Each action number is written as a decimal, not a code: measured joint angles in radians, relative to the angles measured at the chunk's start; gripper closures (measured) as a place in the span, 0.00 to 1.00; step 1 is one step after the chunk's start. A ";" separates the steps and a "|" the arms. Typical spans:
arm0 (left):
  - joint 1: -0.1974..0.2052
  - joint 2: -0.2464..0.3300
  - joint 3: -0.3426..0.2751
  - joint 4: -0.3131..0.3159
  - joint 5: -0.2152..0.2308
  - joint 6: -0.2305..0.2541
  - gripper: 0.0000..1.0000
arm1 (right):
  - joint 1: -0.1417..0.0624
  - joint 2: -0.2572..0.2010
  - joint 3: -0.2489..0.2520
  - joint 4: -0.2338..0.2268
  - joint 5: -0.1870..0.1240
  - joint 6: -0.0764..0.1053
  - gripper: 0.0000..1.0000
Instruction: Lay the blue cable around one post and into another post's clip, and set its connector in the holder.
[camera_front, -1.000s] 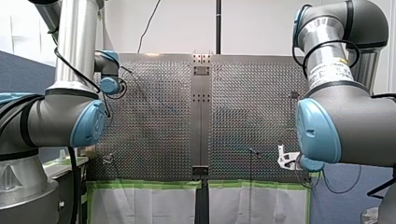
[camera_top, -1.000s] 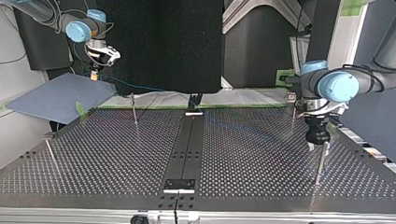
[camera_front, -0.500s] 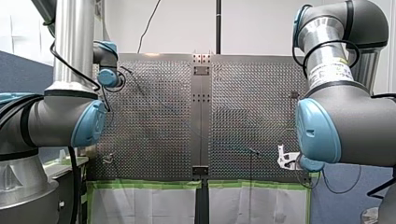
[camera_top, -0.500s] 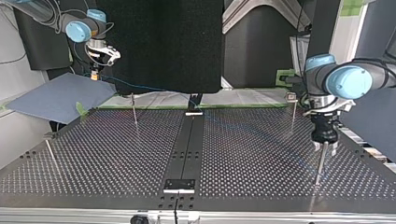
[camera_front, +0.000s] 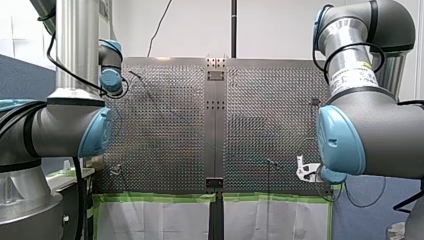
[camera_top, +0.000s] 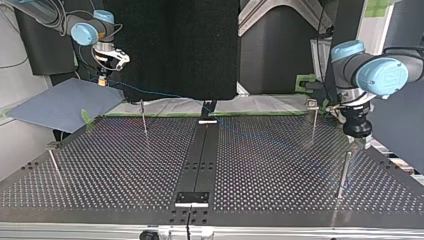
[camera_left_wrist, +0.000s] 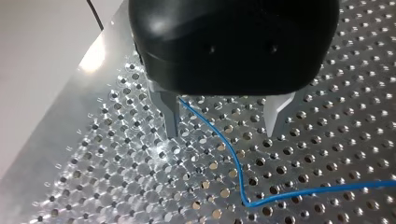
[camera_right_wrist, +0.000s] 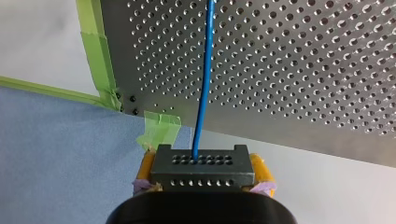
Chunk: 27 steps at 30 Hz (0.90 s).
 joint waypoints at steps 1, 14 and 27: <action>0.002 0.009 -0.002 -0.009 -0.001 0.009 0.10 | 0.000 0.000 0.000 0.000 0.000 0.000 1.00; 0.021 0.125 0.056 -0.126 0.074 0.117 0.10 | 0.000 0.001 0.000 0.003 -0.002 0.001 1.00; 0.038 0.240 0.170 -0.241 0.049 0.229 0.10 | -0.005 0.000 0.000 0.025 -0.015 0.000 1.00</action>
